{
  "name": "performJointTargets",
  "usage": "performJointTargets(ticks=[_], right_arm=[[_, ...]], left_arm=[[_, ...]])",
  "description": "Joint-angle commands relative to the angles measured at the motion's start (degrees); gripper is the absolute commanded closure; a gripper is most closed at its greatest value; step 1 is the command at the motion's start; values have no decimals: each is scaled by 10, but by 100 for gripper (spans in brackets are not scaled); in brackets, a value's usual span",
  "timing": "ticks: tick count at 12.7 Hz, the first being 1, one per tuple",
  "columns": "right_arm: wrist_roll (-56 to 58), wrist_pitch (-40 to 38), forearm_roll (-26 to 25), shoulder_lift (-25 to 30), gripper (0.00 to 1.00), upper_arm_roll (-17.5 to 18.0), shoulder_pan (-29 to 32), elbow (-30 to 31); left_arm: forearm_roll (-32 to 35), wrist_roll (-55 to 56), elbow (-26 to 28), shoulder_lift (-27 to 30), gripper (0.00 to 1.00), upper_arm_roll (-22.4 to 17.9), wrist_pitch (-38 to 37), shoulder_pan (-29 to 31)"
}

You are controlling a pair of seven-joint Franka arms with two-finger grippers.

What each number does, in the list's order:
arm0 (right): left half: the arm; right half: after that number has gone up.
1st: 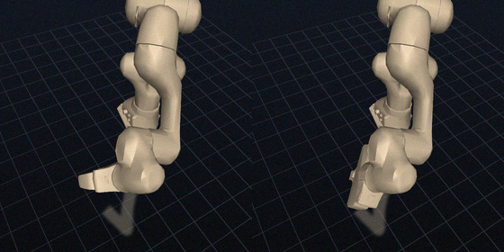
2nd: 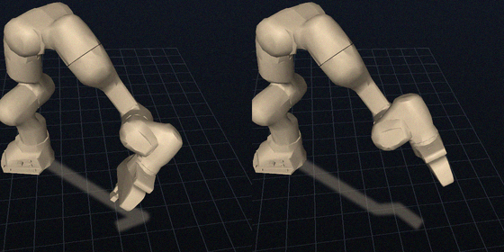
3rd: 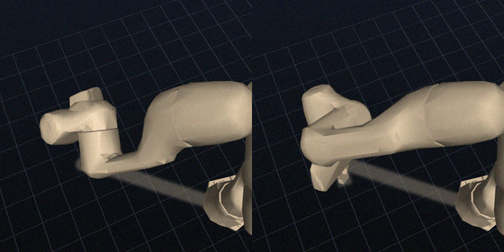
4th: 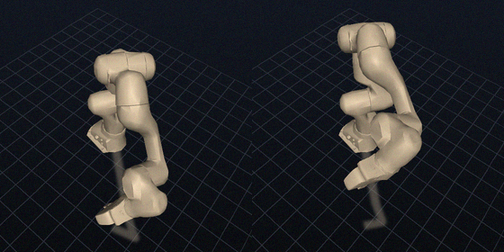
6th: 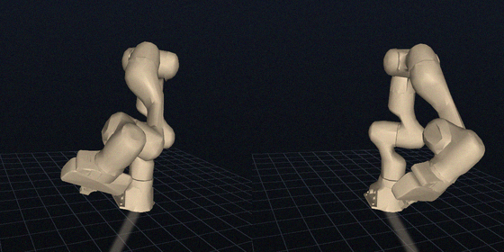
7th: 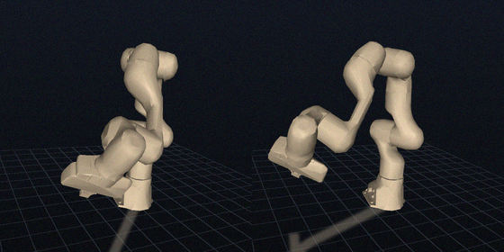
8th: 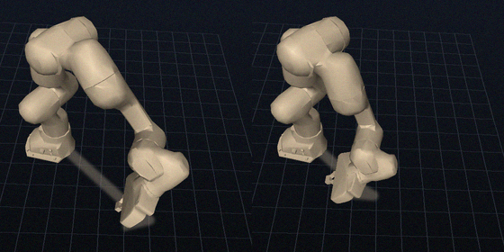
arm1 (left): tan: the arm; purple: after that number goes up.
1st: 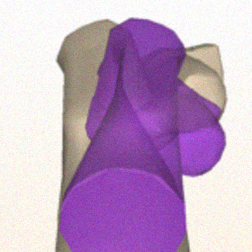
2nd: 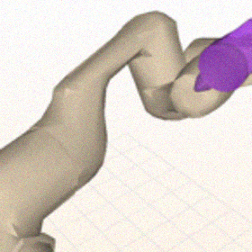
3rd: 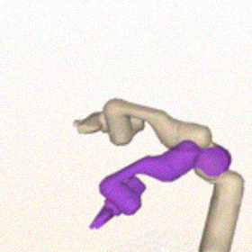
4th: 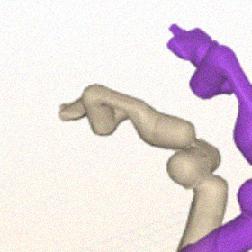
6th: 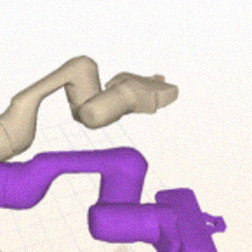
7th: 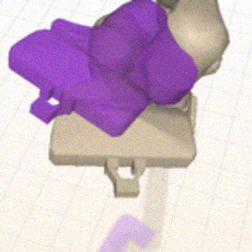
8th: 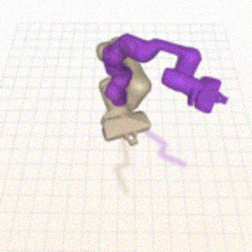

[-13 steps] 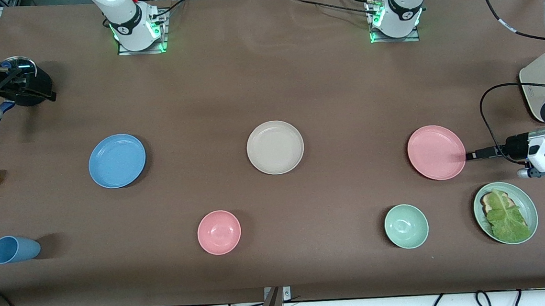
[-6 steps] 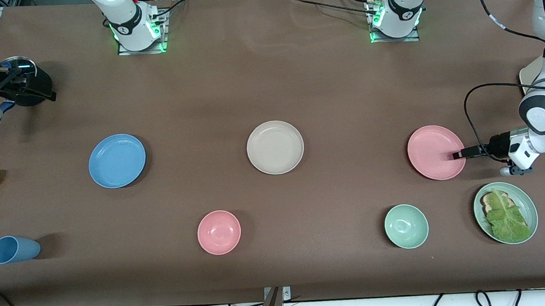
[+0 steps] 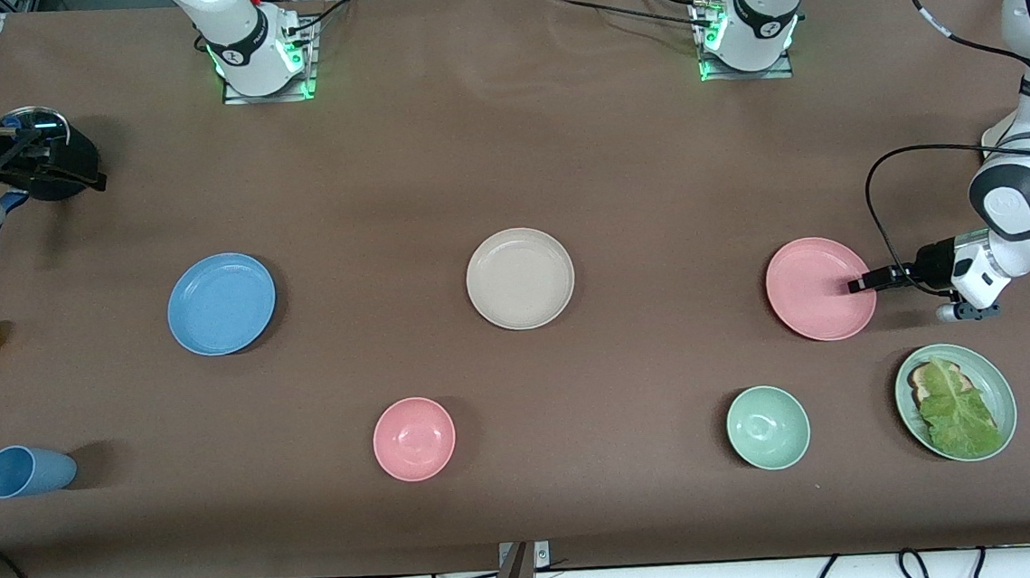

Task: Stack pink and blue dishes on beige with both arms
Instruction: 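Close the left gripper on the pink plate rim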

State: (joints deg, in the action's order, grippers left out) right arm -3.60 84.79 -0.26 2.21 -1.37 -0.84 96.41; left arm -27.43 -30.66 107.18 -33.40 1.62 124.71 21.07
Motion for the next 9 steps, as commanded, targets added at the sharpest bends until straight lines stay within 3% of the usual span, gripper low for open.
performJointTargets(ticks=[1,3,6,9], right_arm=[[-5,-10,0,-5,0,-1,-2,-13],[-4,-10,0,-5,0,-1,-2,-13],[-4,-10,0,-5,0,-2,-2,-13],[-5,-10,0,-5,0,-2,-2,-13]], left_arm=[[-16,-3,21,15,35,1,19,-2],[-16,-5,21,13,27,1,26,-2],[-16,-8,22,7,27,2,40,-5],[-16,-10,23,0,67,9,64,-5]])
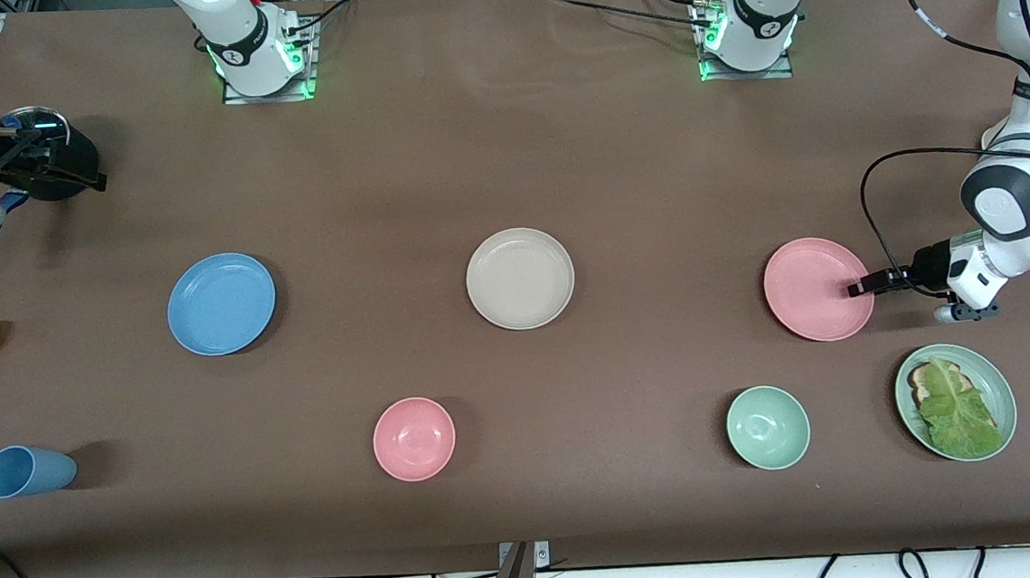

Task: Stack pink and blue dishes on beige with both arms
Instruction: 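Close the left gripper on the pink plate rim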

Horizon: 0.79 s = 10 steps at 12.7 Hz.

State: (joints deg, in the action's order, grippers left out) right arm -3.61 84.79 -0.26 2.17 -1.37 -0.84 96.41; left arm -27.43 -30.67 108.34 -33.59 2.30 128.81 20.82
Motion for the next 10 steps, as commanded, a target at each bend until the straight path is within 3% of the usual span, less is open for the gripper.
performJointTargets(ticks=[1,2,7,10], right_arm=[[-4,-10,0,-5,0,-2,-2,-13],[-4,-10,1,-5,0,-2,-2,-13],[-4,-10,0,-5,0,-2,-2,-13],[-4,-10,0,-5,0,-2,-2,-13]], left_arm=[[-16,-10,15,1,88,3,34,-3],[-16,-11,18,1,100,3,38,-3],[-9,-4,13,4,100,3,29,-5],[29,79,11,70,100,2,-42,-48]])
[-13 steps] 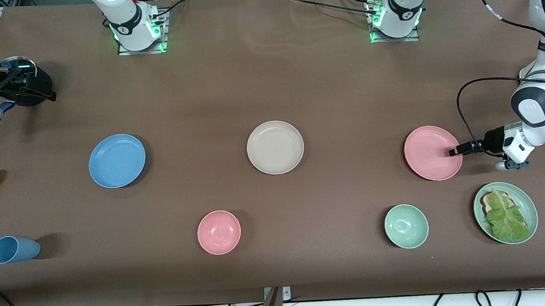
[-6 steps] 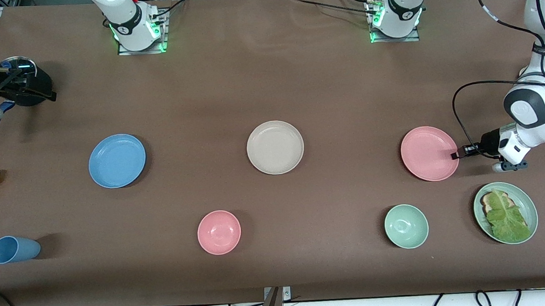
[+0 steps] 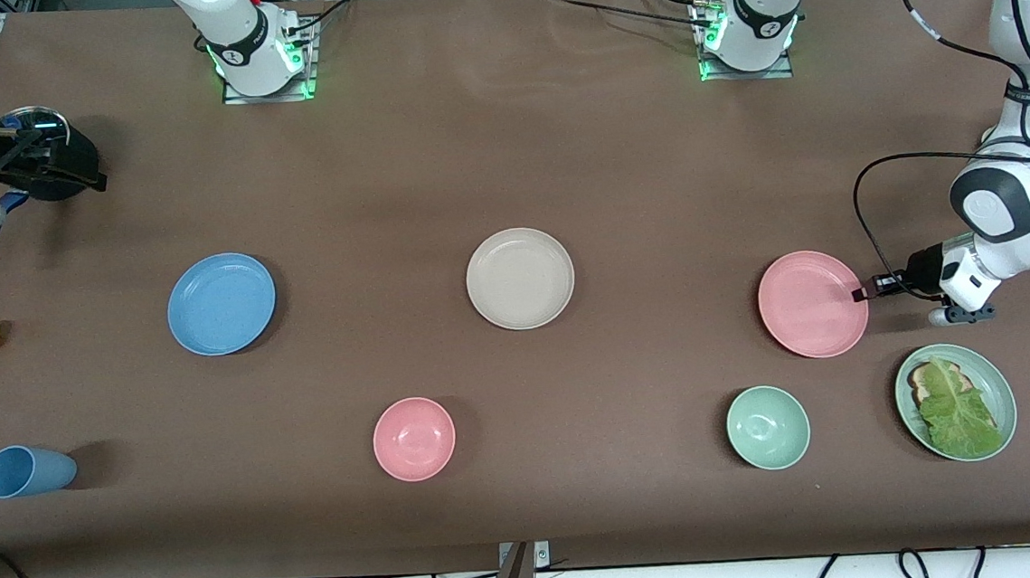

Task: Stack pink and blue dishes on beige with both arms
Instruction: 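Close the left gripper on the pink plate rim, then carry the pink plate with the left gripper onto the beige plate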

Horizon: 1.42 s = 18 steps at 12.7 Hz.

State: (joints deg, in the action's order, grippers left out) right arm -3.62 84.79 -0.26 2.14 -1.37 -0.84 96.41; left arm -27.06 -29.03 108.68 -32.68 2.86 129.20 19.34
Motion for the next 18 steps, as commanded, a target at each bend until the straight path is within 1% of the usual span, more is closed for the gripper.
performJointTargets(ticks=[1,2,3,4,5,7,9,10,11,14,15,16,18], right_arm=[[-4,-10,0,-5,0,-2,-2,-13],[-4,-10,0,-5,0,-2,-2,-13],[-4,-10,0,-5,0,-2,-2,-13],[-4,-10,1,-5,0,-2,-2,-13],[-4,-10,0,-5,0,-2,-2,-13],[-3,-9,1,-5,0,-3,-2,-13],[-3,-10,1,-5,0,-3,-2,-13],[-3,-10,1,-5,0,-2,-2,-13],[-3,-10,1,-5,0,-3,-2,-13],[-3,-10,1,-5,0,-3,-2,-13],[-2,-10,1,-5,0,-3,-2,-13],[-2,-10,1,-5,0,-3,-2,-13],[-2,-10,1,-6,0,-3,-1,-13]], left_arm=[[85,136,5,97,100,-1,-70,-46],[118,197,-4,126,100,21,-101,-56],[132,242,-17,147,100,49,-133,-56],[140,289,-32,161,100,71,-162,-59],[152,342,-51,169,100,102,-189,-59],[180,465,-83,170,100,172,-214,-59],[225,576,-105,166,100,245,-214,-60],[242,624,-110,162,100,273,-214,-62],[258,658,-116,149,100,289,-212,-74],[285,724,-137,120,100,285,-202,-156],[300,746,-138,109,100,279,-180,-183],[315,767,-137,102,100,263,-154,-207],[319,793,-137,87,100,226,-130,-273]])
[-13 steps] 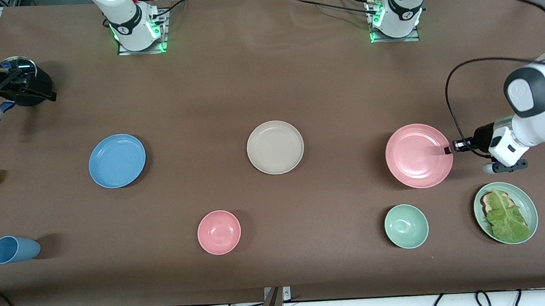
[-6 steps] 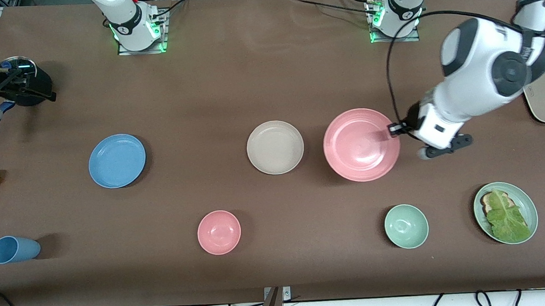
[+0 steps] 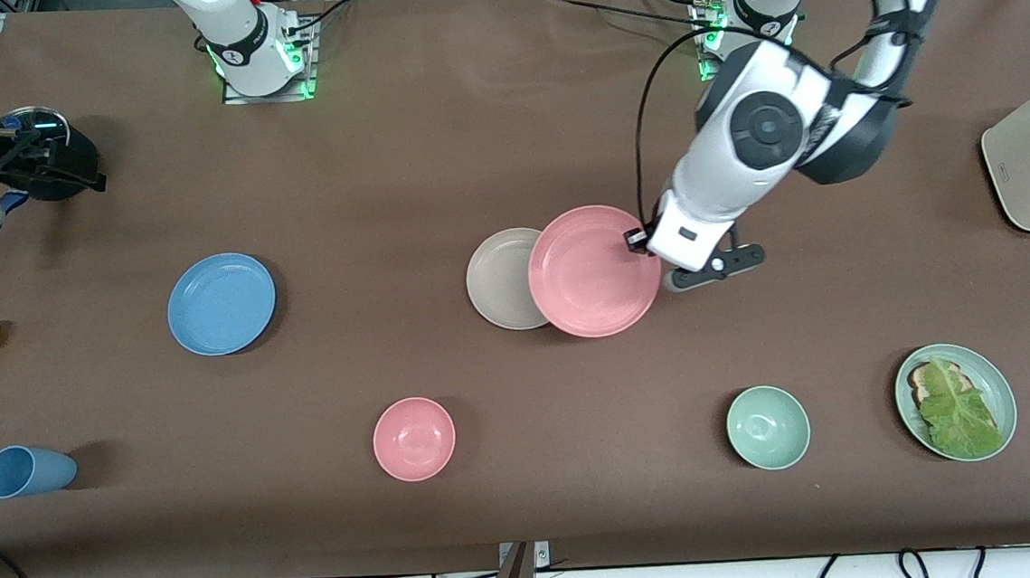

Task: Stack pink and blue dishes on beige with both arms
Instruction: 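Carry the pink plate with the left gripper onto the beige plate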

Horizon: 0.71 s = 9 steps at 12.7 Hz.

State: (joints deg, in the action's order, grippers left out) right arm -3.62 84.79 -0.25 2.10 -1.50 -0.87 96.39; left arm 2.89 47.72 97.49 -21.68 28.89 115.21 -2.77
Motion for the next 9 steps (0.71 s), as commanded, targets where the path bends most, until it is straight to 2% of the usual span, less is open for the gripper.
performJointTargets(ticks=[1,4,7,9], right_arm=[[-2,-10,1,-4,0,-2,-2,-12],[-4,-11,1,-4,0,-2,-2,-13],[-4,-10,1,-4,0,-2,-2,-13],[-4,-10,2,-4,0,-2,-2,-12]], left_arm=[[19,34,-25,-28,100,-55,23,-84],[22,68,-19,-49,100,-85,64,-144],[87,129,-16,-68,100,-86,70,-175],[99,139,0,-65,100,-85,77,-179]])
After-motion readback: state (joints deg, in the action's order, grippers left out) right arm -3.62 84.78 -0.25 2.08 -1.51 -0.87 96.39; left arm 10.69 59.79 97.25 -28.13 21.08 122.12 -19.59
